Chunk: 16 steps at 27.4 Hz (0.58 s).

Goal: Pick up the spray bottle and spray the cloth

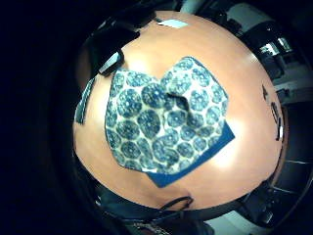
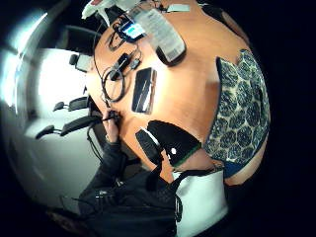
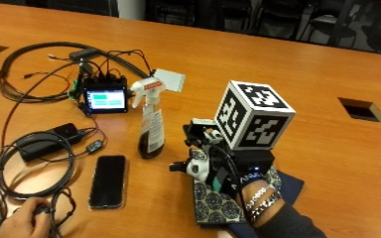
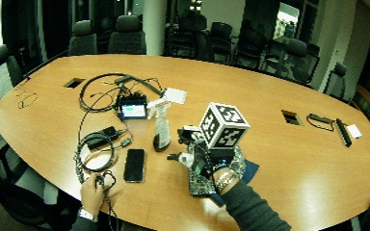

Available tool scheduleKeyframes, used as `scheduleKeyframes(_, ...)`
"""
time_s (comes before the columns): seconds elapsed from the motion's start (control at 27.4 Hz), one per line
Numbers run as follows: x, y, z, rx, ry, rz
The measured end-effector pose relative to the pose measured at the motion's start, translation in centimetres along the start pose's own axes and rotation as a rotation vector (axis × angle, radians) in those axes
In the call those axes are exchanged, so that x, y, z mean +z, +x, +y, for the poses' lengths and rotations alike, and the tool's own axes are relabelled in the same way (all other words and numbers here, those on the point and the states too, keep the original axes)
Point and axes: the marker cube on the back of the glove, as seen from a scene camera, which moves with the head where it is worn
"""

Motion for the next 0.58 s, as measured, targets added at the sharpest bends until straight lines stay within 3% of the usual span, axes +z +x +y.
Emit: scheduleKeyframes(0.58,-1.9,1.9,5.2,0.059,-0.026,0.059)
